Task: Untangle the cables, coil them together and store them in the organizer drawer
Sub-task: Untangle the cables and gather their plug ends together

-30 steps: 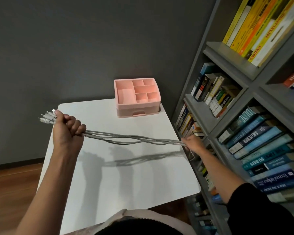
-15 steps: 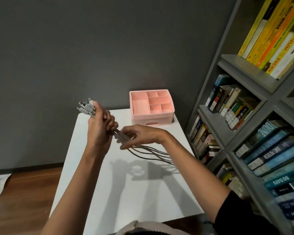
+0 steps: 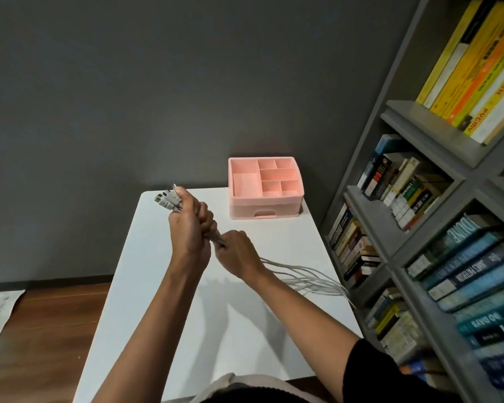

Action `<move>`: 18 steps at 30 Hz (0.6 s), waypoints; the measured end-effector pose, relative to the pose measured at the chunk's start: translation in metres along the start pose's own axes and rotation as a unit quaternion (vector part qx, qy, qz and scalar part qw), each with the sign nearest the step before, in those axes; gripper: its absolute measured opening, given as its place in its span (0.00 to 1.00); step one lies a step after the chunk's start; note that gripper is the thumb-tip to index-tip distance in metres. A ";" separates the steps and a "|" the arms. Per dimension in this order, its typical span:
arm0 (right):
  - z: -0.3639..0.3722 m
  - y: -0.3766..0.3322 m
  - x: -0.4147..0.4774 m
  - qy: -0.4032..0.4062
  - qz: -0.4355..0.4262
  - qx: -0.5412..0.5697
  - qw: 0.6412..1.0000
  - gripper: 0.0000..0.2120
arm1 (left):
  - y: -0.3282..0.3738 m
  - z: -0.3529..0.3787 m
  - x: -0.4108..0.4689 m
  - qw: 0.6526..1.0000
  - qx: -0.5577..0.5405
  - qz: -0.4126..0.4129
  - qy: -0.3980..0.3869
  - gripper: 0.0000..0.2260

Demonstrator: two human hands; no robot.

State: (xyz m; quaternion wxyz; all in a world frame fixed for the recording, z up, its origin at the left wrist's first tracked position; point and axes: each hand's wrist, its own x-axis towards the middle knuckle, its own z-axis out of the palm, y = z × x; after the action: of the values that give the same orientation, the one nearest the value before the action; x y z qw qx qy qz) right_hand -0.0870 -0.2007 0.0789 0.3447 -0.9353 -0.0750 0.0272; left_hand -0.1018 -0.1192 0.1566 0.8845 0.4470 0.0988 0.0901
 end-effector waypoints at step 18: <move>0.014 0.078 -0.026 -0.029 0.179 -0.047 0.982 0.22 | 0.023 0.006 0.003 0.999 -0.035 0.003 -0.027 0.22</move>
State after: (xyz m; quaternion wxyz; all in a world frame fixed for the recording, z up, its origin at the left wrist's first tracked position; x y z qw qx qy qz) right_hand -0.1046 -0.2544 0.0175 0.2878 -0.9474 0.0828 0.1125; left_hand -0.0992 -0.1098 0.1786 0.9017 0.4181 0.0707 0.0843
